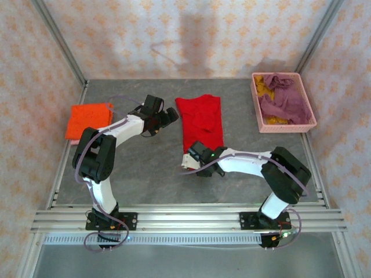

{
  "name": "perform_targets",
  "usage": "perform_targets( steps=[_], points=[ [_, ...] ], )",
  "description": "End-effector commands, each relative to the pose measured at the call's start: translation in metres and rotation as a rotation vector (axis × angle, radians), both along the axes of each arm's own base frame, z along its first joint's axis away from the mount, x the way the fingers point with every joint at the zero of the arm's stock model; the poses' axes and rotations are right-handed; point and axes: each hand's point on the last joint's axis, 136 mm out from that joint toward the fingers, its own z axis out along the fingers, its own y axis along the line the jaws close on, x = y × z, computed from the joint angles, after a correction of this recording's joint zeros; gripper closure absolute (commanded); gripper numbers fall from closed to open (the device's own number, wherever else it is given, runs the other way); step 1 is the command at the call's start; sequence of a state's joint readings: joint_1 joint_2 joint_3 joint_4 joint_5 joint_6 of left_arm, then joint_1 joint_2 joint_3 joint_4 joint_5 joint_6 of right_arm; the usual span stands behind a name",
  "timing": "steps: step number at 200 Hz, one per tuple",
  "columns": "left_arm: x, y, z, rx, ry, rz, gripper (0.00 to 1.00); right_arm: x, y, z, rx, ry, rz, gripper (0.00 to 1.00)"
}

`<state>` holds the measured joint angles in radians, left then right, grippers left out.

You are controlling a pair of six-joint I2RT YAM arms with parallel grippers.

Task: Fold and stack the t-shirts

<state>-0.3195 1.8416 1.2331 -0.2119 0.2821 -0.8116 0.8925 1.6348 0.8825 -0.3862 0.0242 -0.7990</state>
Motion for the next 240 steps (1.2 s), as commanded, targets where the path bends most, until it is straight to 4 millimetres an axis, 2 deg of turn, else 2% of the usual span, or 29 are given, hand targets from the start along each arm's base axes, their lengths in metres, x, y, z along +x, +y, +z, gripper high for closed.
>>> perform_targets(
  steps=[1, 20, 42, 65, 102, 182, 202, 204, 208, 240],
  points=[
    [0.002, 0.003, 0.007, -0.017, -0.022, 0.01, 0.01, 0.014, -0.009, 0.002, -0.036, -0.053, -0.047, 0.76],
    [0.001, 0.004, 0.006, -0.017, -0.02, 0.011, 0.01, 0.016, -0.007, 0.009, -0.021, -0.07, -0.048, 0.91],
    [0.002, 0.003, 0.007, -0.021, -0.023, 0.008, 0.01, 0.018, -0.009, 0.012, -0.024, -0.091, -0.052, 1.0],
    [0.002, 0.003, 0.006, -0.02, -0.022, 0.01, 0.01, 0.018, -0.007, 0.021, 0.006, -0.098, -0.06, 1.0],
    [0.003, 0.003, 0.007, -0.023, -0.023, 0.012, 0.01, 0.001, -0.004, 0.039, 0.091, -0.053, -0.048, 1.0],
    [0.016, -0.008, -0.002, -0.101, -0.008, 0.039, 0.05, -0.066, -0.012, 0.049, 0.118, 0.148, -0.008, 1.0],
    [0.022, -0.014, 0.001, -0.13, -0.015, 0.034, 0.13, -0.077, -0.013, 0.052, 0.103, 0.184, 0.01, 1.0],
    [0.022, -0.014, -0.009, -0.126, 0.003, 0.035, 0.14, -0.078, -0.013, 0.052, 0.102, 0.186, 0.012, 1.0],
    [0.022, -0.015, -0.012, -0.131, 0.01, 0.035, 0.16, -0.078, -0.013, 0.053, 0.101, 0.189, 0.012, 1.0],
    [0.03, -0.021, -0.024, -0.149, 0.026, 0.031, 0.51, -0.081, -0.011, 0.059, 0.1, 0.209, 0.029, 1.0]
  ],
)
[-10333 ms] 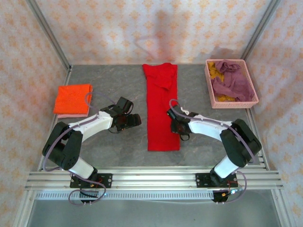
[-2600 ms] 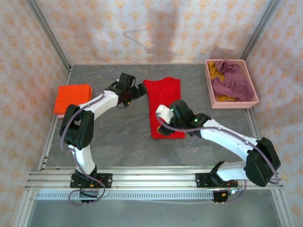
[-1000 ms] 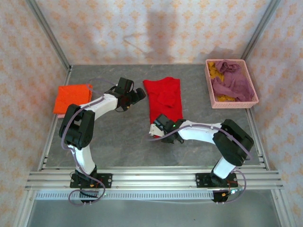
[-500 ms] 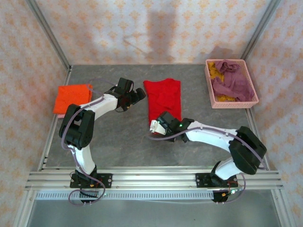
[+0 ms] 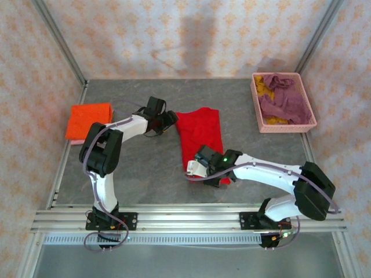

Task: Fold and stack the t-shirts

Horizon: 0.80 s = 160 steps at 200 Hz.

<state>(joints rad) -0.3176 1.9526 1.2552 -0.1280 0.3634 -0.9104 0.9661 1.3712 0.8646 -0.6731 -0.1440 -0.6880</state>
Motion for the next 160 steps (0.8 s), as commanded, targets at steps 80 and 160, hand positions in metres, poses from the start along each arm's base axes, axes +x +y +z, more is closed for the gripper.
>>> perform_targets(
  steps=[80, 160],
  points=[
    [0.043, -0.019, 0.002, -0.071, -0.037, -0.023, 0.59, -0.006, -0.001, 0.015, -0.036, 0.042, 0.02, 1.0],
    [0.042, -0.028, -0.025, -0.09, 0.013, -0.06, 1.0, 0.014, 0.004, 0.024, -0.046, -0.049, 0.023, 1.0]
  ],
)
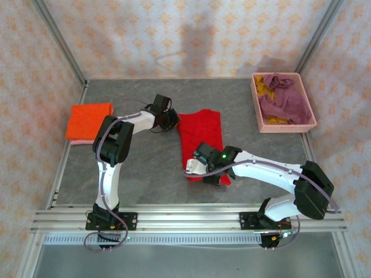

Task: Fold and stack the t-shirts

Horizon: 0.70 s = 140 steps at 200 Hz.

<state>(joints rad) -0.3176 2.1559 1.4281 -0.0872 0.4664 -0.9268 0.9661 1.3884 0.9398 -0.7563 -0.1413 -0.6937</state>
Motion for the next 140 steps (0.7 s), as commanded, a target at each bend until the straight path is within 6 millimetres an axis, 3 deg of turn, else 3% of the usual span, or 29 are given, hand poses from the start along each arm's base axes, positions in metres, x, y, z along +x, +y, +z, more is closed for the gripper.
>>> perform_targets(
  steps=[1, 56, 140],
  points=[
    [0.006, 0.002, 0.002, -0.001, -0.009, -0.009, 1.0, 0.013, 0.002, 0.01, -0.023, -0.06, 0.02, 1.0],
    [-0.001, 0.004, -0.015, 0.036, 0.022, -0.046, 1.0, 0.034, 0.005, 0.032, -0.052, -0.002, 0.053, 1.0],
    [-0.005, 0.012, -0.03, 0.042, 0.058, -0.054, 1.0, 0.131, 0.006, 0.064, -0.141, -0.151, 0.061, 1.0]
  ],
)
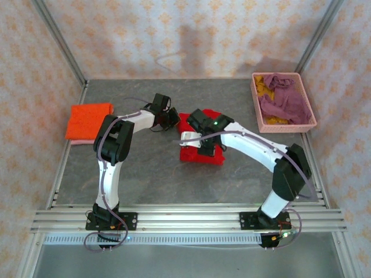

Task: Fold and stack the t-shirts

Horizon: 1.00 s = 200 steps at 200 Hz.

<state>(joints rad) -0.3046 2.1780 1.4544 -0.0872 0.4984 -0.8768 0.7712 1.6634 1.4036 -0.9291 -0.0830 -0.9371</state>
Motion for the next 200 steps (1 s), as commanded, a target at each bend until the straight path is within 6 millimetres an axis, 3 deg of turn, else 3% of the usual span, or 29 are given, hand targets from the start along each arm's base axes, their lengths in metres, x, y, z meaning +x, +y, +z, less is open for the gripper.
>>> perform_targets(
  steps=[1, 76, 150, 200],
  points=[
    [-0.01, 0.012, -0.029, 0.046, 0.077, -0.009, 1.0, 0.025, -0.007, 0.011, -0.06, -0.058, 0.039, 1.0],
    [-0.011, 0.018, -0.038, 0.071, 0.105, -0.015, 1.0, 0.106, 0.004, 0.022, -0.042, -0.218, 0.02, 1.0],
    [-0.011, 0.018, -0.042, 0.08, 0.119, -0.02, 1.0, 0.159, 0.012, 0.026, -0.036, -0.354, -0.002, 1.0],
    [-0.012, 0.019, -0.042, 0.082, 0.12, -0.022, 1.0, 0.188, 0.022, 0.016, -0.03, -0.417, -0.013, 1.0]
  ],
)
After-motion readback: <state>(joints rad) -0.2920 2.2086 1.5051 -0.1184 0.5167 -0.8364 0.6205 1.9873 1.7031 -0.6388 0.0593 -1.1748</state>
